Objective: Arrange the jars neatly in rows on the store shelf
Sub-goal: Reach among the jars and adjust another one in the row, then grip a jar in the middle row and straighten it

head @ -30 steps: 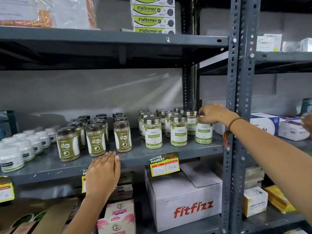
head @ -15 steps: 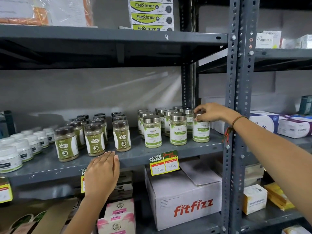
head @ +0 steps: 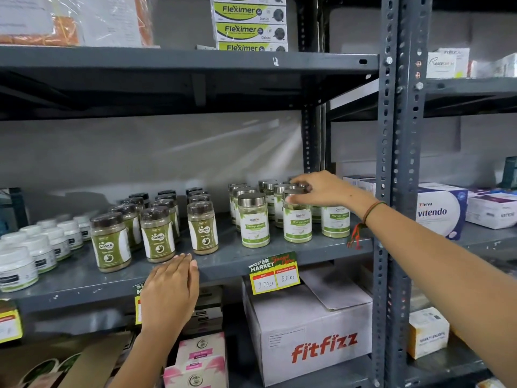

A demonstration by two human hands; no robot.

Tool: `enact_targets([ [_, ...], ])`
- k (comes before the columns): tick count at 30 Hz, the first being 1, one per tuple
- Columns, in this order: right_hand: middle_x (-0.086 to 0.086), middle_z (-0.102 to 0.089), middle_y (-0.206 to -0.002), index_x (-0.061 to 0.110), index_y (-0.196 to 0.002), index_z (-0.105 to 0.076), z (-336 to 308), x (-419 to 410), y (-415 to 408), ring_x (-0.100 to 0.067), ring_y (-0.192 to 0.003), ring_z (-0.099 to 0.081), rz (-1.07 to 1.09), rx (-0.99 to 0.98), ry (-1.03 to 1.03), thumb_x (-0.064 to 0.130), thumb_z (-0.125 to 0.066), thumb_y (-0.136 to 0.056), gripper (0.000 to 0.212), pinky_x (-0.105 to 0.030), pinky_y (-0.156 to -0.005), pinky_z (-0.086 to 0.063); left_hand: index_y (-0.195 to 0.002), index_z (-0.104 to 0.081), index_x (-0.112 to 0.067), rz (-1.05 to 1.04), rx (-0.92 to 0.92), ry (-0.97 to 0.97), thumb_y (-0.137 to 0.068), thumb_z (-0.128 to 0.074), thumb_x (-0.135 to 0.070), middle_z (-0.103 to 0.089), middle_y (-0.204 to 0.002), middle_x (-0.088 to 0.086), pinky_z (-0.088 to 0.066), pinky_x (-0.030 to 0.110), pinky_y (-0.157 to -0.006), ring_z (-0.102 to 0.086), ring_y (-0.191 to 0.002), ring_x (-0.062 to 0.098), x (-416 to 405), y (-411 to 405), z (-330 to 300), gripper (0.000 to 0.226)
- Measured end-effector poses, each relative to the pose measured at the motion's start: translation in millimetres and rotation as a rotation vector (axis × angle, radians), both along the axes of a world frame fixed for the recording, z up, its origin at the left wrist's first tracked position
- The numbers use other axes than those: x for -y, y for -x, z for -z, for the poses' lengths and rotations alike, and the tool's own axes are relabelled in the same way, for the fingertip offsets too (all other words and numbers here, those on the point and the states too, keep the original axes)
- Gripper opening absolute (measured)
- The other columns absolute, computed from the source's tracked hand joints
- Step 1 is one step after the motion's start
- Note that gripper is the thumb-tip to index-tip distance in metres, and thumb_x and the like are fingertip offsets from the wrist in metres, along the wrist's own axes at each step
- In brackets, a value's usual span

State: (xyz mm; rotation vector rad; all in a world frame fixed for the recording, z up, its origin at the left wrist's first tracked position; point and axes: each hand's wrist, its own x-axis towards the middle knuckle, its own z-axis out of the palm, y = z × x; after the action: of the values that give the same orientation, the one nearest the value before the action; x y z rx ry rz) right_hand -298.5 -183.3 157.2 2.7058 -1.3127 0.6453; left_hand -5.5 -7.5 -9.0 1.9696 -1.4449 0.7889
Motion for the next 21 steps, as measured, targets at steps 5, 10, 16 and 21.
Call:
enact_targets([
  [5, -0.002, -0.066, -0.127, 0.024, -0.133, -0.059, 3, 5, -8, -0.021, -0.111, -0.062, 0.013, -0.02, 0.007, 0.055, -0.069, -0.077, 0.065, -0.032, -0.093, -0.048, -0.104, -0.072, -0.007, -0.001, 0.006, 0.011, -0.094, -0.037, -0.033, -0.074, -0.104, 0.009, -0.05, 0.04, -0.089, -0.068, -0.099, 0.024, 0, -1, 0, 0.044],
  [10, 0.0, -0.066, -0.126, 0.026, -0.131, -0.061, 5, 5, -11, -0.02, -0.112, -0.062, 0.012, 0.022, -0.003, 0.052, -0.071, -0.076, 0.061, -0.035, -0.095, -0.049, -0.104, -0.072, -0.008, 0.006, 0.0, 0.023, -0.094, -0.036, -0.034, -0.074, -0.105, 0.008, -0.05, 0.039, -0.089, -0.068, -0.099, 0.023, 3, -2, 2, 0.046],
  [16, -0.001, -0.064, -0.13, 0.026, -0.133, -0.059, 6, 5, -10, -0.02, -0.116, -0.06, 0.008, 0.028, -0.014, 0.052, -0.071, -0.078, 0.062, -0.035, -0.098, -0.048, -0.105, -0.071, -0.008, 0.003, -0.007, 0.012, -0.095, -0.034, -0.035, -0.074, -0.106, 0.008, -0.05, 0.039, -0.09, -0.068, -0.1, 0.023, 3, -2, 2, 0.047],
  [21, -0.004, -0.061, -0.135, 0.023, -0.137, -0.054, 2, -6, -22, -0.025, -0.122, -0.057, -0.019, 0.077, 0.111, 0.063, -0.061, -0.08, 0.07, -0.043, -0.106, -0.042, -0.104, -0.072, -0.007, 0.0, -0.017, 0.012, -0.094, -0.036, -0.034, -0.074, -0.106, 0.009, -0.05, 0.039, -0.091, -0.068, -0.1, 0.023, 1, -1, 0, 0.046],
])
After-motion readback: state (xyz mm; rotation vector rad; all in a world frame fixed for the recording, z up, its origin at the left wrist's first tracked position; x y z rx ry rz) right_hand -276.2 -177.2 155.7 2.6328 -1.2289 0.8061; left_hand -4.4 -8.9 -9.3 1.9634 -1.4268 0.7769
